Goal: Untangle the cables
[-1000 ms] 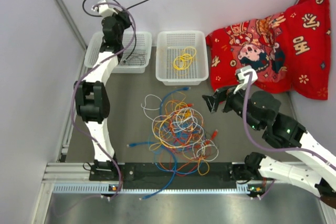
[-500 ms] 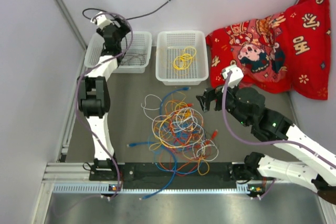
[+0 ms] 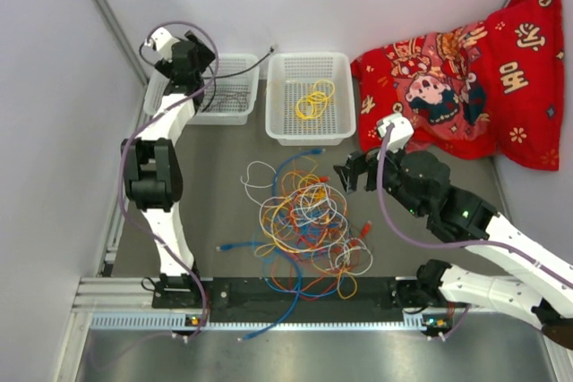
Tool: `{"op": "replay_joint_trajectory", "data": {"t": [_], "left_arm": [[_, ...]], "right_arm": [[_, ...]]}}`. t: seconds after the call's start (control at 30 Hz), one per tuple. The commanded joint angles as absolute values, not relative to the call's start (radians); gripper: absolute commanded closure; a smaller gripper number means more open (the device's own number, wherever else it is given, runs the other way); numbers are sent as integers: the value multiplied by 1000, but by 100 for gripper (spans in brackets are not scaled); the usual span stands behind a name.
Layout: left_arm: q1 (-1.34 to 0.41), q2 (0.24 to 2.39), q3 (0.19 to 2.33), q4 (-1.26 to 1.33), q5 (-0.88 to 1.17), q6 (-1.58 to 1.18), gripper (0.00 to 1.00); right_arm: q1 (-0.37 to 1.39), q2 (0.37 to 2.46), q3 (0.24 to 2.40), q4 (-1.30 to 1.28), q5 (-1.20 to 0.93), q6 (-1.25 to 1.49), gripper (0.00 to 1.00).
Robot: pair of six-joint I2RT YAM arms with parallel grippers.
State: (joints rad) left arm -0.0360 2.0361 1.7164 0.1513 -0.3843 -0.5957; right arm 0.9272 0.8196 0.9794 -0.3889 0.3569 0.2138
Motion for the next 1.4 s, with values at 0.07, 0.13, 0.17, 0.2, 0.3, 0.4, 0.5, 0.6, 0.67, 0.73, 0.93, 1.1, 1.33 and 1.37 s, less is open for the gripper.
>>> {"op": "replay_joint_trajectory", "data": {"t": [0.07,0.13,0.17,0.2,0.3,0.4,0.5,0.6,0.67,0.73,0.93,1.1,1.33,1.37], "left_arm": [[-31,1924,1658,-14,-426,-776,1],[-31,1917,1635,8,-396,-814,1],[-31,1924,1640,26,-378,-828,1],[-31,1945,1660,34,-318,-837,1],[-31,2014,1716,41,-236,-913,1],[-31,2095,1770,84,-172,-974,1],[-31,2221,1932,-19,-164,-974,1],[-31,2321,2075,-147,-190,-942,2],[-29,2313,2051,-120,-242,-954,7],[-25,2293,1952,5,-261,-948,19],[-25,2327,1939,-14,-196,-951,76],[-25,2339,1882,-61,-169,-974,81],[-14,2316,1884,-163,-248,-962,95],[-9,2303,1881,-164,-253,-963,94]], "right_arm": [[927,815,971,-344,351,230,1],[928,819,969,-342,350,230,1],[927,822,968,-338,350,230,1],[927,825,966,-334,350,230,1],[927,833,963,-328,350,232,1],[927,838,960,-327,353,235,1],[927,834,956,-328,362,232,1],[927,833,951,-331,374,229,1],[927,834,945,-327,379,222,1],[927,841,942,-319,377,218,1],[925,873,931,-290,373,207,1],[925,884,934,-288,367,209,1],[925,873,934,-298,374,210,1],[923,871,934,-299,373,210,1]]}}
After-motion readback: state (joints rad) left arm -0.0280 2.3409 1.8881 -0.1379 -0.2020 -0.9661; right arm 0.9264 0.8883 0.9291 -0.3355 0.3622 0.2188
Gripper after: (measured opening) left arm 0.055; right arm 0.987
